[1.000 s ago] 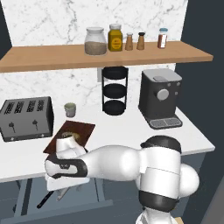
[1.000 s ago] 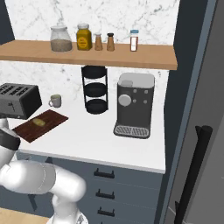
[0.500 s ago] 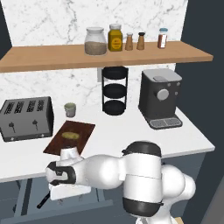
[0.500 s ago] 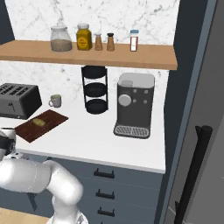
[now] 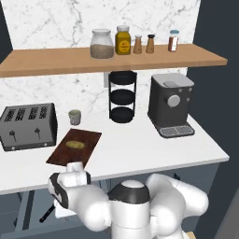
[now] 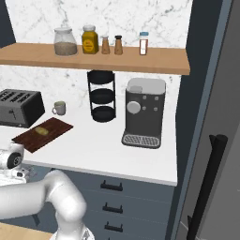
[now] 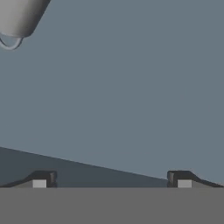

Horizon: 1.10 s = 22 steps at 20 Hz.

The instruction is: Place the appropriate cutting tool for cutting the potato skin on the cutting board.

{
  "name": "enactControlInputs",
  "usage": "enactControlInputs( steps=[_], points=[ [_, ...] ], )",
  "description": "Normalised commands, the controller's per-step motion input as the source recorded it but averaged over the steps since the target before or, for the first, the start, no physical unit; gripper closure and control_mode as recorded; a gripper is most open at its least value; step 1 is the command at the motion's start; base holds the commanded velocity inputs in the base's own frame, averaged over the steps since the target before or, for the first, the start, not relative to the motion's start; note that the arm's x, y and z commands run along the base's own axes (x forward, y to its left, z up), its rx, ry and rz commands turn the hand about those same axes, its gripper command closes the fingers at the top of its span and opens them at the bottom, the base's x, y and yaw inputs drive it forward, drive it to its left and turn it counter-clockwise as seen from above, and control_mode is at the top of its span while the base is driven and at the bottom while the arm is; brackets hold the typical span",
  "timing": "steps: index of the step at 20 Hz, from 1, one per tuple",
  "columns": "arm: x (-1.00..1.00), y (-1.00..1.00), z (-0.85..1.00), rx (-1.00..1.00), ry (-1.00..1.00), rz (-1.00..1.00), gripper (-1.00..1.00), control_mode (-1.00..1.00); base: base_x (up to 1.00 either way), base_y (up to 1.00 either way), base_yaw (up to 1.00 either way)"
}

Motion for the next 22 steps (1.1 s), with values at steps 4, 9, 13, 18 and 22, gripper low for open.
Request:
enactControlInputs(
  steps=[4, 9, 13, 18, 22],
  points=[
    [-0.45, 0.0, -0.07, 0.0, 0.13, 0.0, -1.0, -1.0, 0.0, 0.0, 0.0],
    [-0.71, 0.0, 0.0, 0.02, 0.13, -0.03, -1.0, -1.0, 0.0, 0.0, 0.0],
    [-0.98, 0.0, 0.0, 0.04, 0.1, -0.06, -1.0, -1.0, 0.0, 0.0, 0.0],
    [-0.85, 0.0, 0.16, 0.03, 0.08, -0.05, -1.0, -1.0, 0.0, 0.0, 0.0],
    [0.01, 0.0, 0.63, 0.0, 0.0, -0.03, -1.0, -1.0, 0.0, 0.0, 0.0]
  ],
)
